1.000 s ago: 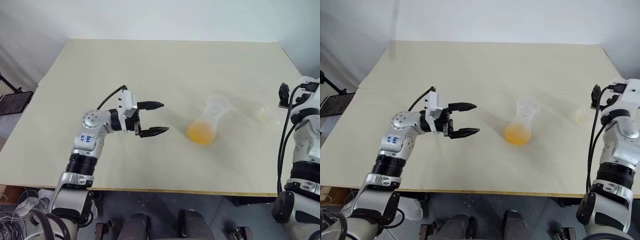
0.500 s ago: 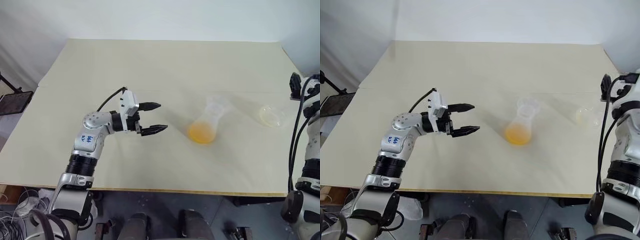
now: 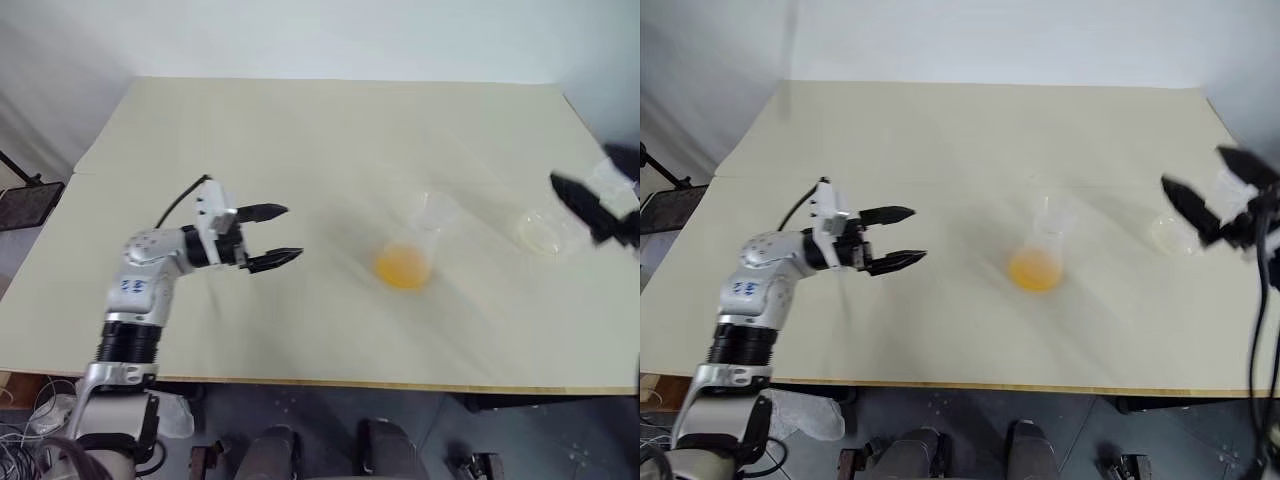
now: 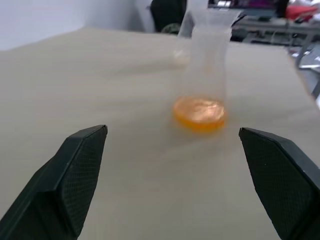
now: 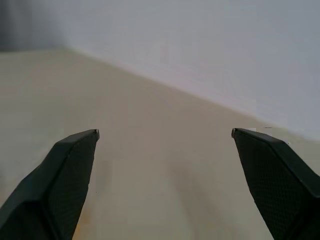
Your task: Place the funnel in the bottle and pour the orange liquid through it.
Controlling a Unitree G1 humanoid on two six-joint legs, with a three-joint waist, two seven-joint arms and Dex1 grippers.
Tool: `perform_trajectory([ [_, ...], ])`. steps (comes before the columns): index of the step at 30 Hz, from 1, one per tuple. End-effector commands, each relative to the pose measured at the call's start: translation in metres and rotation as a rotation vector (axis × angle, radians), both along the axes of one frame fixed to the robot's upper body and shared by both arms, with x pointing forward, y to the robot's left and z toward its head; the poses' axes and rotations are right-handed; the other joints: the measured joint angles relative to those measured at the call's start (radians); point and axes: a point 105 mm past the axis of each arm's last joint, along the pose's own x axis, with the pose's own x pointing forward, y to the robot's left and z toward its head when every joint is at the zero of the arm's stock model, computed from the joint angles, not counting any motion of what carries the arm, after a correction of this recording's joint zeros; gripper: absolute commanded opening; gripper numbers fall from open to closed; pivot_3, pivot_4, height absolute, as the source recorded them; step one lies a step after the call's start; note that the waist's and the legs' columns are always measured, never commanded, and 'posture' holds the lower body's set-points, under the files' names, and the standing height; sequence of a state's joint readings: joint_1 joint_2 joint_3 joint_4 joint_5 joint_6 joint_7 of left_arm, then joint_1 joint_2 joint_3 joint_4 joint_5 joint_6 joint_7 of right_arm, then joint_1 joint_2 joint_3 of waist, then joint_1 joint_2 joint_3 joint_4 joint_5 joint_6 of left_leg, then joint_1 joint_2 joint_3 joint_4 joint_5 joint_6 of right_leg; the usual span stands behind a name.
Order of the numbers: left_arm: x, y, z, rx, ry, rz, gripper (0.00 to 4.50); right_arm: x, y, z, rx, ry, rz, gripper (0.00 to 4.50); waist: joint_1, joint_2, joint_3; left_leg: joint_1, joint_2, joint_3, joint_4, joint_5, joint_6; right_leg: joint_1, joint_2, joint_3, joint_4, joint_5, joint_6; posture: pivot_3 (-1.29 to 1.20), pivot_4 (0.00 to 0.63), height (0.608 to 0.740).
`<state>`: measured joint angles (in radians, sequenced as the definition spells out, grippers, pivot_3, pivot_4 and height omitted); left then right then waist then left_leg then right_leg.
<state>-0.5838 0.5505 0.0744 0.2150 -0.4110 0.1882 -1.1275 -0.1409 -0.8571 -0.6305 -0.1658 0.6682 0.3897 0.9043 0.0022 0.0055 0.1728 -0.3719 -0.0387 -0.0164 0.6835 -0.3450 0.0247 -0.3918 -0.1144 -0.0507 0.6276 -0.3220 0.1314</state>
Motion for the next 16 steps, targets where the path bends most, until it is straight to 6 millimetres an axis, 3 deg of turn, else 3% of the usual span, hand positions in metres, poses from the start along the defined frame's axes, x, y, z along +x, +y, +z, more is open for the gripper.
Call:
perform_trajectory([
  [1, -0.010, 0.013, 0.004, -0.002, -0.033, -0.004, 4.50, -0.012, -0.001, -0.018, -0.159, 0.074, 0.074, 4.46, 0.000, 0.000, 0.000, 0.001, 0.000, 0.000, 0.000, 0.000, 0.001, 0.001, 0.000, 0.001, -0.001, 0.000, 0.001, 0.00, 0.150, 0.740],
  [7, -0.015, 0.022, -0.009, -0.008, 0.008, -0.010, 4.50, -0.016, -0.009, -0.065, -0.301, 0.216, 0.203, 4.46, 0.001, -0.001, 0.000, 0.002, 0.000, 0.000, 0.000, 0.000, 0.001, 0.002, -0.001, 0.002, -0.001, 0.000, 0.001, 0.00, 0.150, 0.740],
  [16, -0.019, 0.028, -0.007, -0.012, 0.013, -0.027, 4.50, -0.009, -0.020, -0.083, -0.284, 0.228, 0.241, 4.46, 0.000, -0.001, 0.000, 0.002, 0.000, -0.001, 0.000, 0.000, 0.000, 0.001, -0.001, 0.000, -0.001, 0.000, 0.001, 0.00, 0.150, 0.740],
])
